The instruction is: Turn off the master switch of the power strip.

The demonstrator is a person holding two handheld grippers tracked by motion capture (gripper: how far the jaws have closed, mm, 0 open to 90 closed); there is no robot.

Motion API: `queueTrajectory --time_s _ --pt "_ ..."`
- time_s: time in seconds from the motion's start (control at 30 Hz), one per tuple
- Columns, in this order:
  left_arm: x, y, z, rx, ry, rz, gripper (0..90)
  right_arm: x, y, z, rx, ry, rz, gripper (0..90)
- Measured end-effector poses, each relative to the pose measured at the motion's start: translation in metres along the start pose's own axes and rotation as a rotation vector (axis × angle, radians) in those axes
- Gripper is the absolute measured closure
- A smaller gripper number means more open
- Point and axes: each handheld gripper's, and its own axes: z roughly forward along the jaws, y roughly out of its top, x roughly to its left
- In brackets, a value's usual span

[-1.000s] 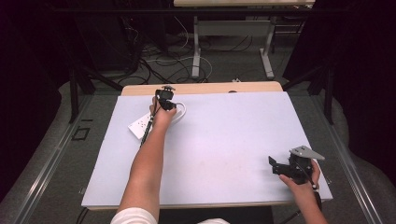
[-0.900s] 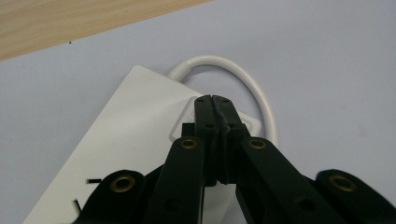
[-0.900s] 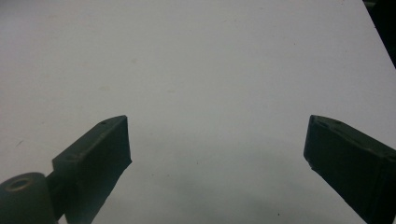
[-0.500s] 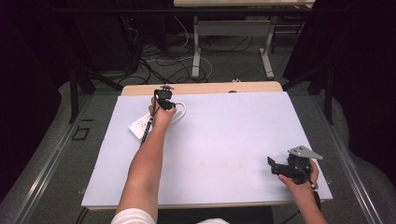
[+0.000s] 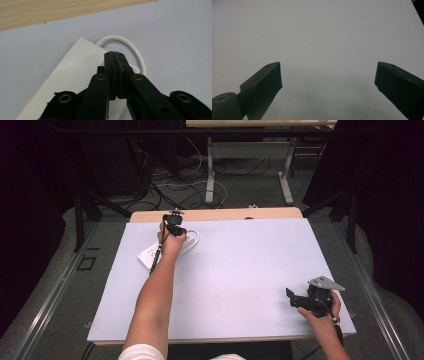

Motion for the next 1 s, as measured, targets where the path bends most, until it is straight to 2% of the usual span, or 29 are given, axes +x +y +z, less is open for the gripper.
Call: queueTrajectory --time_s 0.1,0.27,0.33,0.37,0.6,0.63,0.73,0.87,1.0 --pt "0.001 0.0 -0.002 -0.008 0.002 -0.009 86.3 0.0 0.0 0.0 0.0 0.0 -0.001 6.8" --pt "0.001 0.002 -0.008 -0.017 0.0 -0.002 83.7 0.0 0.0 0.0 0.0 0.001 -0.001 6.8" --pt "0.0 0.002 -0.009 -0.024 -0.004 -0.015 82.1 0.001 0.0 0.001 0.003 0.001 0.003 6.8" --pt "0.0 0.002 -0.011 -0.018 0.0 -0.005 80.4 0.001 0.0 0.001 0.004 0.001 0.002 6.8" --pt "-0.001 0.002 -0.018 -0.027 -0.01 -0.008 71.7 0.001 0.0 0.001 0.002 0.002 -0.002 7.0" --pt "-0.001 0.002 -0.019 -0.029 -0.007 0.004 71.0 0.0 0.0 0.001 0.002 0.004 -0.008 7.1" --pt "-0.003 0.002 -0.021 -0.027 -0.021 0.001 66.7 0.001 0.0 0.002 -0.005 -0.003 -0.014 7.1" --pt "-0.004 0.002 -0.024 -0.041 -0.046 0.016 59.1 0.002 0.0 0.001 0.005 0.002 -0.016 7.0" --pt "-0.006 0.002 -0.026 -0.056 -0.043 0.026 47.7 0.003 0.001 0.002 -0.001 -0.001 -0.022 7.1"
